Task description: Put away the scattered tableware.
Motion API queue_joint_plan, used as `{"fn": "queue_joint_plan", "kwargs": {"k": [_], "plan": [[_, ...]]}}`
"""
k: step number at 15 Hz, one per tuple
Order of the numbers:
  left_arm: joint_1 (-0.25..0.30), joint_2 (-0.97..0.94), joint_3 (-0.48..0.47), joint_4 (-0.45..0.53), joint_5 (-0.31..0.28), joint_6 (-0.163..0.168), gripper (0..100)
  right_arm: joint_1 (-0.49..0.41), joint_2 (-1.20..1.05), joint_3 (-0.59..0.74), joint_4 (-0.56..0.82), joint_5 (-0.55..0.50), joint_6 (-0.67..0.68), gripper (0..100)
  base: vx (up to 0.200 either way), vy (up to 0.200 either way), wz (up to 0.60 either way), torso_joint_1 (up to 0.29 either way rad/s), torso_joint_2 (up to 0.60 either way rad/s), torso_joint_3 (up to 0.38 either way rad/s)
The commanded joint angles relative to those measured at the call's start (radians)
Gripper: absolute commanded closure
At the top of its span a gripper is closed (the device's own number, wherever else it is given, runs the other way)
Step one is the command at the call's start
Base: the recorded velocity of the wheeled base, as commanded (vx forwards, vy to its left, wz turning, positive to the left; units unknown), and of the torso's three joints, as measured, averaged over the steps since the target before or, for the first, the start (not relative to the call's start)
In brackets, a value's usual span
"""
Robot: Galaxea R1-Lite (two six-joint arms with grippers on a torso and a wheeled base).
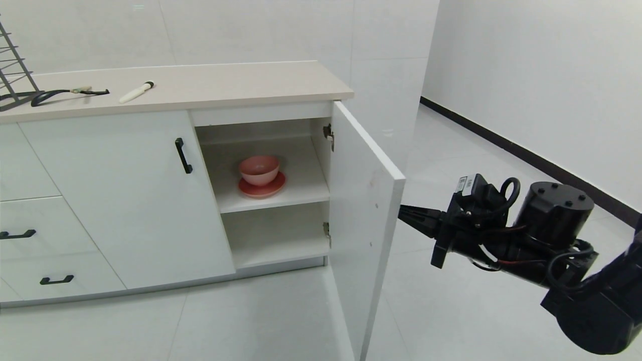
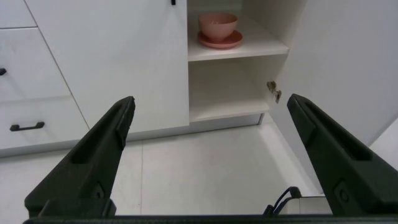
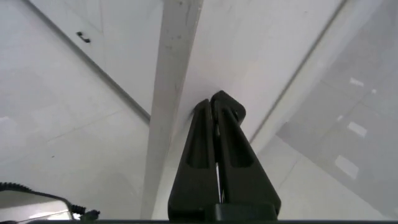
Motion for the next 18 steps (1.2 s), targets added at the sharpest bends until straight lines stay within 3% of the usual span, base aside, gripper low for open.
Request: {"fn": "queue_joint_plan", "kwargs": {"k": [1, 6, 18], "plan": [[0.000, 0.000, 0.000, 0.000, 0.000, -0.001, 0, 0.071, -0.004, -0.031, -0.002, 0.000, -0.001, 100, 0.000, 0.000, 0.00, 0.000, 0.00, 0.000], [0.000, 0.000, 0.000, 0.000, 0.000, 0.000, 0, 0.158, 0.022, -0.075, -0.002, -0.003, -0.003, 100, 0.000, 0.000, 0.00, 0.000, 0.00, 0.000], [0.000, 0.000, 0.000, 0.000, 0.000, 0.000, 0, 0.246, 0.120, -0.233, -0.002, -0.004, -0.003, 100, 0.000, 0.000, 0.00, 0.000, 0.00, 0.000]]}}
